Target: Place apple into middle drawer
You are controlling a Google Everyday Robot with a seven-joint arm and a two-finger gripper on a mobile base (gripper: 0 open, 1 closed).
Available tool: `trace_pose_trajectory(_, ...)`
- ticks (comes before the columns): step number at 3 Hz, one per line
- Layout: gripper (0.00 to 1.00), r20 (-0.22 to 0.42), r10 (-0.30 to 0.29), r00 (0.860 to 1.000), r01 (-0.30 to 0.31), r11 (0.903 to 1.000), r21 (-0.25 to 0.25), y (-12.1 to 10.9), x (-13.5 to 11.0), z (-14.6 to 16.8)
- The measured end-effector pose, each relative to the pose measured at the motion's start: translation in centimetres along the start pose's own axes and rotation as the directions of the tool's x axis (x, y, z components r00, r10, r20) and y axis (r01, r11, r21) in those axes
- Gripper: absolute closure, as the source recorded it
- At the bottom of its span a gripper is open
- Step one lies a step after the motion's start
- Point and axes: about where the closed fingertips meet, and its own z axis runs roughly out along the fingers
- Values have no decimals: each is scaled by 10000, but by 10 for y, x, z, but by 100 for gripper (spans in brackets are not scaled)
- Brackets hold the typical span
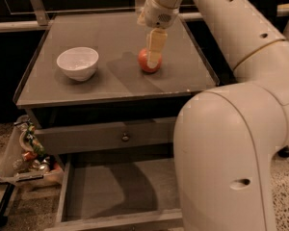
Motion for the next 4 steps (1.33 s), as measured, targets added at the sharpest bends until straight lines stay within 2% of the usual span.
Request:
trace_pose_trajectory(1,0,-136,42,9999,-55,9959,-903,-1,17,52)
trace_pose_trajectory(2,0,-43,64,10000,-67,9977,-674,-7,15,55)
trace_pose_trajectory(3,0,128,265,9996,-259,9985,-488,-6,42,47)
trace_pose_trajectory(4,0,128,265,9996,-259,9985,-488,-6,42,47)
